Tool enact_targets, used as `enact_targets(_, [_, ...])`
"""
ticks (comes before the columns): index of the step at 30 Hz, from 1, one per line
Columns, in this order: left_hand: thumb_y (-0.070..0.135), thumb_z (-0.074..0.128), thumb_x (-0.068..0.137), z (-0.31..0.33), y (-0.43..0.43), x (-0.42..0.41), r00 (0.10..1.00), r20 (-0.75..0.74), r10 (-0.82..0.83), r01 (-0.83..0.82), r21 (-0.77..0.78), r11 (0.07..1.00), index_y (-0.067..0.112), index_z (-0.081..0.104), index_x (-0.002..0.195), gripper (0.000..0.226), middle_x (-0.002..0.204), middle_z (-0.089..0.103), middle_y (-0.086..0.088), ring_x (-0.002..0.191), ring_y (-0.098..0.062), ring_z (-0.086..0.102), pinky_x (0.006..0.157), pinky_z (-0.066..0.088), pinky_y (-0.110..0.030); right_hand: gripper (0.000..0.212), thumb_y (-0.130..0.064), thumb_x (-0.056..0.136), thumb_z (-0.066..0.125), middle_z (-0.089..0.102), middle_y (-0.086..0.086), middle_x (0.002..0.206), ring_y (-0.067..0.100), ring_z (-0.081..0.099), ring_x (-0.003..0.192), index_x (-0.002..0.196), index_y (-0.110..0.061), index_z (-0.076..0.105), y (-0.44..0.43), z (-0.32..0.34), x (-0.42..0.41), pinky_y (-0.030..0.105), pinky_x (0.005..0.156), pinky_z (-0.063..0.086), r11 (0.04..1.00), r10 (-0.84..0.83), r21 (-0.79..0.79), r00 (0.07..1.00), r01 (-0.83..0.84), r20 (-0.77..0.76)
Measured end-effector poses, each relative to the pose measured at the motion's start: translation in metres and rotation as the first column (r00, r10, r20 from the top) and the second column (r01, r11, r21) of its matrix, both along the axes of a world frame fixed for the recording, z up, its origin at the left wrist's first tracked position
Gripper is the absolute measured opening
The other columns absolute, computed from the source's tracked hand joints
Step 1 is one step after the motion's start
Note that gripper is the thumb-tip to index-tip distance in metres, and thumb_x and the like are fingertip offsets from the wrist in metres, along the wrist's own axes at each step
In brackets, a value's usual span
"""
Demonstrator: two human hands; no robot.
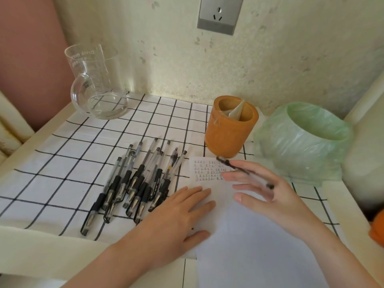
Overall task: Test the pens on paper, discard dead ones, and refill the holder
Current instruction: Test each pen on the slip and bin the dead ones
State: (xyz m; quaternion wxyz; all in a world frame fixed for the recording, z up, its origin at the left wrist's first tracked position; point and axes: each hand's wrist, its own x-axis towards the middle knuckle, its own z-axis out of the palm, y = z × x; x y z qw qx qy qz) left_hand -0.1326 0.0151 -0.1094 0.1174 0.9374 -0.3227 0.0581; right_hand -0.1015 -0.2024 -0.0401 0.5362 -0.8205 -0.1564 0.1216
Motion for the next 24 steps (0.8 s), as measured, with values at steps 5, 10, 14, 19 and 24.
enact_targets(5, [0.059,0.034,0.087,0.001,-0.007,-0.01,0.999,-0.028,-0.018,0.017,-0.037,0.999,0.025,0.051,0.128,0.056,0.136,0.049,0.001,0.124,-0.016,0.04,0.103,0.038,-0.033,0.021,-0.025,0.082,0.055,0.065,0.011,0.056,0.02,0.06,0.05,0.086,-0.008,0.065,0.021,-0.003,0.002,0.02,0.057,0.049,0.912,-0.285,0.323,0.957,0.253,0.057])
enact_targets(10, [0.05,0.042,0.088,0.01,-0.01,-0.01,0.99,-0.129,0.048,-0.084,-0.289,0.954,0.024,0.049,0.124,0.046,0.131,0.045,0.01,0.123,-0.005,0.037,0.104,0.035,-0.022,0.026,-0.034,0.082,0.055,0.056,0.007,0.047,0.02,0.048,0.042,0.078,-0.009,0.064,0.027,-0.007,0.0,0.023,0.055,0.048,0.861,-0.38,0.37,0.925,0.35,0.008])
enact_targets(14, [0.073,0.049,0.07,0.028,-0.011,-0.013,0.913,-0.32,0.253,-0.387,-0.48,0.788,0.036,0.042,0.105,0.052,0.106,0.05,0.022,0.101,0.011,0.045,0.084,0.037,-0.006,0.025,-0.028,0.086,0.051,0.056,0.008,0.049,0.021,0.047,0.039,0.077,-0.005,0.055,0.033,-0.009,-0.004,0.023,0.045,0.043,0.833,-0.328,0.448,0.942,0.325,-0.073])
enact_targets(19, [0.07,0.046,0.075,0.038,-0.017,-0.012,0.925,-0.339,0.171,-0.345,-0.563,0.751,0.042,0.033,0.111,0.047,0.096,0.058,0.022,0.089,0.002,0.056,0.073,0.045,-0.016,0.026,-0.027,0.089,0.056,0.058,0.006,0.051,0.022,0.053,0.042,0.08,-0.003,0.055,0.045,-0.014,-0.009,0.026,0.045,0.047,0.9,-0.164,0.388,0.979,0.198,-0.121])
enact_targets(24, [0.031,0.046,0.093,0.045,-0.02,-0.011,0.883,-0.452,0.128,-0.404,-0.591,0.698,0.035,0.047,0.11,0.017,0.076,0.059,0.012,0.072,-0.002,0.055,0.064,0.043,-0.014,0.024,-0.031,0.081,0.058,0.05,0.001,0.047,0.012,0.039,0.041,0.079,-0.008,0.061,0.051,-0.014,-0.013,0.018,0.042,0.031,0.92,-0.204,0.32,0.974,0.226,-0.101])
